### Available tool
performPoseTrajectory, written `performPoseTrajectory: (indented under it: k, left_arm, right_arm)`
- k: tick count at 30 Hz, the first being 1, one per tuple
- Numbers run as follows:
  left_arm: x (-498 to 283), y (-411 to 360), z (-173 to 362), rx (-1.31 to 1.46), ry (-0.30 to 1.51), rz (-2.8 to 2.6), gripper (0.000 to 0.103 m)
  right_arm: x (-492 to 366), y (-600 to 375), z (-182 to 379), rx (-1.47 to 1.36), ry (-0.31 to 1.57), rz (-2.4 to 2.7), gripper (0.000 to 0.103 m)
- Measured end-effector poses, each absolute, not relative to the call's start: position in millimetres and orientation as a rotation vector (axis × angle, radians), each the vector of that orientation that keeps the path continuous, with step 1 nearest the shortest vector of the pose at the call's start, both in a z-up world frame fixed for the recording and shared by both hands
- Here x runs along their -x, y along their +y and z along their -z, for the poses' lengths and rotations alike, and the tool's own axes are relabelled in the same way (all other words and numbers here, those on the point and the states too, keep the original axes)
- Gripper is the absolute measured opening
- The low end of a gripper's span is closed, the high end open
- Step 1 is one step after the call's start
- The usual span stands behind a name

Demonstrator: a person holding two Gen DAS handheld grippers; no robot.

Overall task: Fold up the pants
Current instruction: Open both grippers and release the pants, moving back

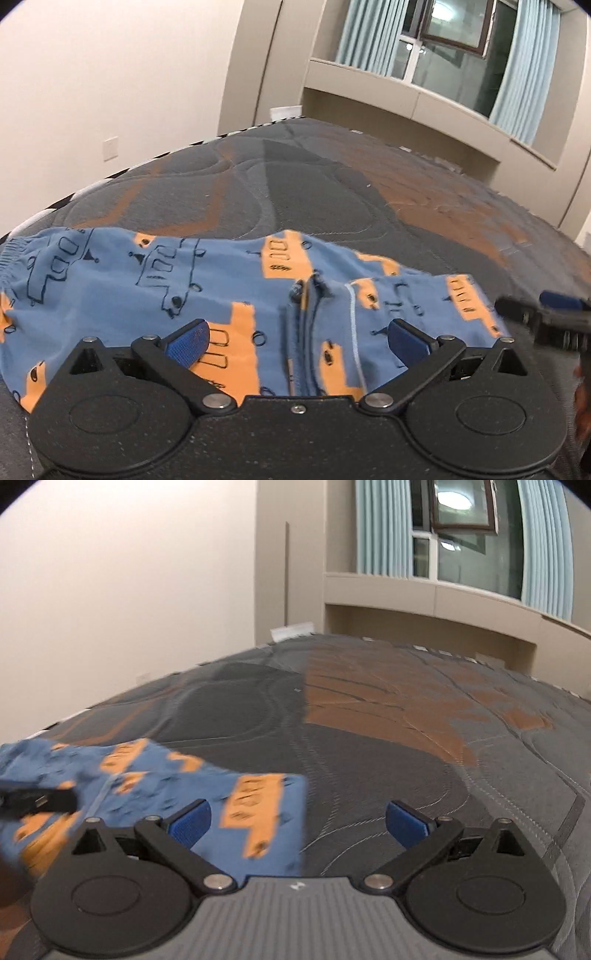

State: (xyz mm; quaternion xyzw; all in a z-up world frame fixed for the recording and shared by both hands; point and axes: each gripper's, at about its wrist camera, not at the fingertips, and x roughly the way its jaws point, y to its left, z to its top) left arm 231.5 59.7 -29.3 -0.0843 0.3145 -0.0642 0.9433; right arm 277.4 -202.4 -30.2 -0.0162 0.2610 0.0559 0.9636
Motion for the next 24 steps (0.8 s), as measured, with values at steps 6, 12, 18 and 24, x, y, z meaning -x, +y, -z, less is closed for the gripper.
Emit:
performPoseTrajectory:
  k: [6, 12, 18, 24]
  left_arm:
    - [-231.9, 58.9, 36.1, 0.131, 0.647, 0.128, 0.102]
    - [-241.8, 63.7, 26.5, 0.174, 0.666, 0.127, 0.102]
    - [-259.8, 61.2, 24.5, 0.136, 0.695, 0.062, 0.102]
    - [-265.2, 64.0, 26.9, 0.111, 0.713, 0.045, 0.102]
  right_arm:
    - [-314.5, -215.0, 49.9, 0.071, 0.608, -0.026, 0.103]
    - [-318.5, -222.2, 54.6, 0.033, 0.604, -0.08, 0.103]
    - [-343.9, -215.2, 58.0, 0.082, 0.642, -0.037, 0.103]
    - [-333.2, -221.1, 50.2, 0.063, 0.614, -0.034, 0.103]
